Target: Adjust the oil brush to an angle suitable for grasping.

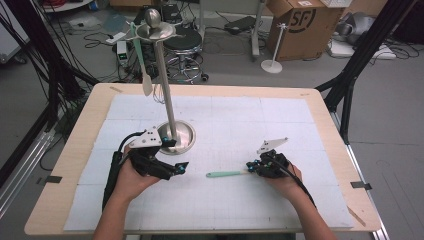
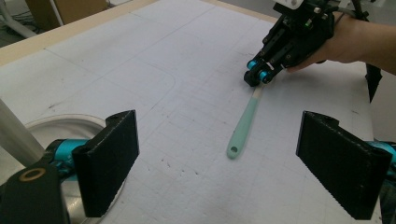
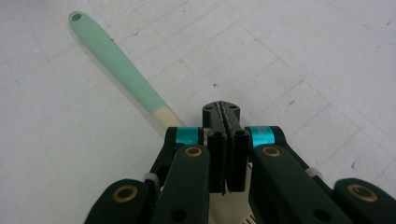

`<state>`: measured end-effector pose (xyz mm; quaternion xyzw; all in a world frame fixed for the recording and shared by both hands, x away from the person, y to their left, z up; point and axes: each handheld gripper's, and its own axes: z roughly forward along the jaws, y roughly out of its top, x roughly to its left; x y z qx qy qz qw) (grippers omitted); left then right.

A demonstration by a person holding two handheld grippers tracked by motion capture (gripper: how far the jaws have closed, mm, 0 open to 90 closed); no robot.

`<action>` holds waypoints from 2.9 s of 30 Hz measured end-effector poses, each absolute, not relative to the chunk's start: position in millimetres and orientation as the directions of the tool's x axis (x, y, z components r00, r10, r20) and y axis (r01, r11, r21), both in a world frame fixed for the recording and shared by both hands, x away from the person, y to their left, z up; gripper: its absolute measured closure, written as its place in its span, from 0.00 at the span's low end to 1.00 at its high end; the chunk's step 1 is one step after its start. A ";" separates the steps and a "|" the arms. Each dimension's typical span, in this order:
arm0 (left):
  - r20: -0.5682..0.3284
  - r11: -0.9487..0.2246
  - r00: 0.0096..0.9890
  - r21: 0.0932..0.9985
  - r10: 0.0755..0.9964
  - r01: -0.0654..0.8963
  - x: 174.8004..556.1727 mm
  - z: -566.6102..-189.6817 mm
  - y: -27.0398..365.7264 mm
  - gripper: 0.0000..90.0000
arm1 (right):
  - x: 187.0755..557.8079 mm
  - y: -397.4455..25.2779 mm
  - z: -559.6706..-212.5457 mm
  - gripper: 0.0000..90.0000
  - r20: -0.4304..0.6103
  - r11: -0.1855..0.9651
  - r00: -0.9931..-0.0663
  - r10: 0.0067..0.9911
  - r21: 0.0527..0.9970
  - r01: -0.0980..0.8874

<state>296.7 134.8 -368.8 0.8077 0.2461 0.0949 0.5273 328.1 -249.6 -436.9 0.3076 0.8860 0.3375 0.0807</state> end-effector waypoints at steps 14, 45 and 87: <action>-0.111 -0.315 0.863 0.902 0.494 0.296 296.4 -368.4 135.5 0.15 | 316.1 -253.2 -434.3 1.00 0.059 0.612 -0.813 0.579 0.628 0.481; -0.115 -0.313 0.862 0.901 0.494 0.299 297.6 -368.6 137.0 0.15 | 304.3 -193.7 -435.3 1.00 0.070 0.673 -0.904 0.422 0.644 0.365; -0.122 -0.299 0.855 0.904 0.504 0.306 300.6 -369.1 141.3 0.15 | 305.3 -237.8 -412.1 0.46 0.076 0.562 -0.860 0.504 0.728 0.393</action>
